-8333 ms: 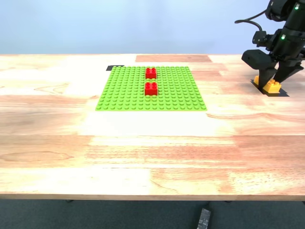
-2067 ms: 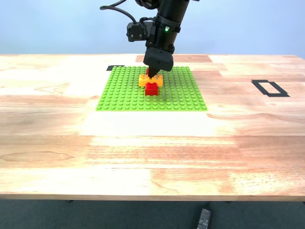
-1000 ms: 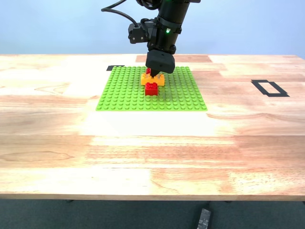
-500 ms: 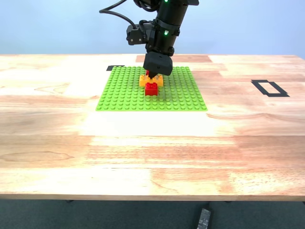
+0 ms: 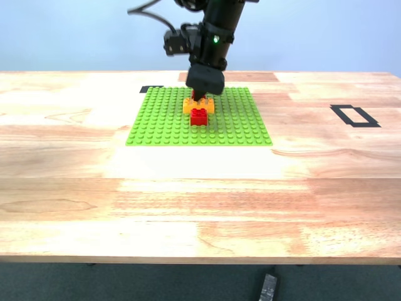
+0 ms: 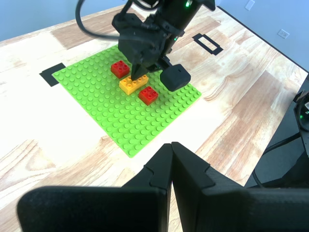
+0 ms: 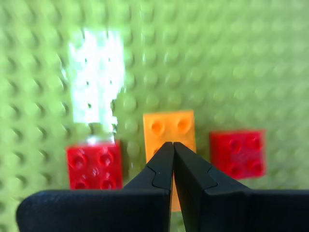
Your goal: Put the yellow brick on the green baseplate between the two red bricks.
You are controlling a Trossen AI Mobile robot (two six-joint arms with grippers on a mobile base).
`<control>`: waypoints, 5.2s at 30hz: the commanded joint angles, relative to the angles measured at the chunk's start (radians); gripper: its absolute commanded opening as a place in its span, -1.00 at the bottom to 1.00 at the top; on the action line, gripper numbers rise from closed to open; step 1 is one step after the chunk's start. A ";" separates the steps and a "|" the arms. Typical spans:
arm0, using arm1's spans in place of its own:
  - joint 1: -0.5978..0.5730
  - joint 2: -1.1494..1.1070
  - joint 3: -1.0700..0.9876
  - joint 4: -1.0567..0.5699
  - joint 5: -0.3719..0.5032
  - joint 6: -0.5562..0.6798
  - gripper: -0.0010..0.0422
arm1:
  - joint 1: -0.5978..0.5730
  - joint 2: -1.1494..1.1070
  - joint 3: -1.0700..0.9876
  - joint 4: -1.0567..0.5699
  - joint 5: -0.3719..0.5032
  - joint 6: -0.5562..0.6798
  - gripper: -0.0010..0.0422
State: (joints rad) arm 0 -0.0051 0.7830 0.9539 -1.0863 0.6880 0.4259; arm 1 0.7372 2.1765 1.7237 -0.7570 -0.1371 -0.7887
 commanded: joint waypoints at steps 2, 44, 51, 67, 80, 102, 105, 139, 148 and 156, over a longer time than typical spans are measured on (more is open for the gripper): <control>0.000 -0.001 0.001 0.005 -0.002 0.000 -0.96 | -0.028 -0.085 0.008 0.018 0.016 0.008 -0.96; 0.000 -0.474 -0.346 0.556 -0.195 -0.230 -0.96 | -0.359 -1.849 -1.237 0.498 0.387 0.663 -0.96; 0.000 -0.594 -0.429 0.579 -0.337 -0.291 -0.96 | -0.361 -1.939 -1.289 0.427 0.445 0.683 -0.96; 0.000 -0.769 -0.624 0.801 -0.471 -0.509 -0.96 | -0.357 -2.169 -1.486 0.580 0.465 0.759 -0.96; 0.000 -0.776 -0.797 0.945 -0.404 -0.530 -0.96 | -0.359 -2.168 -1.601 0.725 0.427 0.679 -0.96; 0.000 -0.777 -0.883 0.932 -0.315 -0.525 -0.96 | -0.359 -2.171 -1.683 0.718 0.401 0.711 -0.96; 0.000 -0.776 -0.881 0.928 -0.315 -0.524 -0.96 | -0.359 -2.171 -1.683 0.718 0.401 0.707 -0.96; 0.000 -0.776 -0.875 0.898 -0.315 -0.544 -0.96 | -0.359 -2.171 -1.681 0.713 0.401 0.706 -0.96; 0.000 -0.776 -0.875 0.898 -0.315 -0.543 -0.96 | -0.359 -2.171 -1.681 0.713 0.400 0.706 -0.96; 0.000 -0.776 -0.875 0.898 -0.315 -0.543 -0.96 | -0.359 -2.171 -1.681 0.713 0.400 0.707 -0.96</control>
State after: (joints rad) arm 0 -0.0051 0.0071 0.0795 -0.1879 0.3729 -0.1181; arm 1 0.3782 0.0051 0.0414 -0.0452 0.2630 -0.0826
